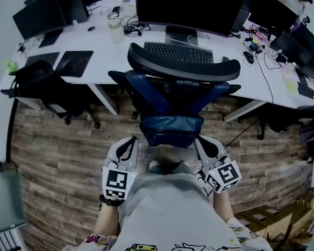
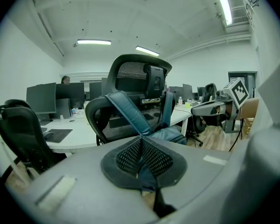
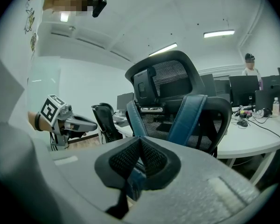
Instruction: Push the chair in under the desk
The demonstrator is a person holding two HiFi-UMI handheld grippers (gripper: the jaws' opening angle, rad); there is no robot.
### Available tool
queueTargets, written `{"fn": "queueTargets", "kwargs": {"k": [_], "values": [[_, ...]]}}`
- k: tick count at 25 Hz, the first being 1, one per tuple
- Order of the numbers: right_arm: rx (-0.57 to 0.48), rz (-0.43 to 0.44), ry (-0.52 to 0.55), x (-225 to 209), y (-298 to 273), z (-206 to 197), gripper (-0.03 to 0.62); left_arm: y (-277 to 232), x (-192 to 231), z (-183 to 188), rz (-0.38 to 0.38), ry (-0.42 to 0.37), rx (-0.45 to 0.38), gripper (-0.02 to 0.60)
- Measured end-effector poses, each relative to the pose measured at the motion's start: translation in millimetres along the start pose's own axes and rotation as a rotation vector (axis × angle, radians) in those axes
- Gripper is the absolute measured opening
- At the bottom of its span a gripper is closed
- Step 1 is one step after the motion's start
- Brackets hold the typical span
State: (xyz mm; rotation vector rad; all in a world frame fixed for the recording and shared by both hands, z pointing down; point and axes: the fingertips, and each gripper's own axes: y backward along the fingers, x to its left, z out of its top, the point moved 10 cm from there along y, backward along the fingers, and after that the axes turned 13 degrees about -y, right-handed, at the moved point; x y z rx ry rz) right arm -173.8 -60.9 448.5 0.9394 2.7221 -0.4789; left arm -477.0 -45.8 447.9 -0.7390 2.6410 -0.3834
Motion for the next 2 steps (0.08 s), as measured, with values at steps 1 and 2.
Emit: {"fn": "queueTargets", "kwargs": {"k": [1, 2], "values": [[0.0, 0.0, 0.002, 0.0, -0.3, 0.3, 0.002, -0.1, 0.3, 0.0, 0.0, -0.001, -0.001, 0.011], [-0.001, 0.0, 0.003, 0.0, -0.6, 0.4, 0.002, -0.2, 0.7, -0.1, 0.0, -0.001, -0.002, 0.011]]}}
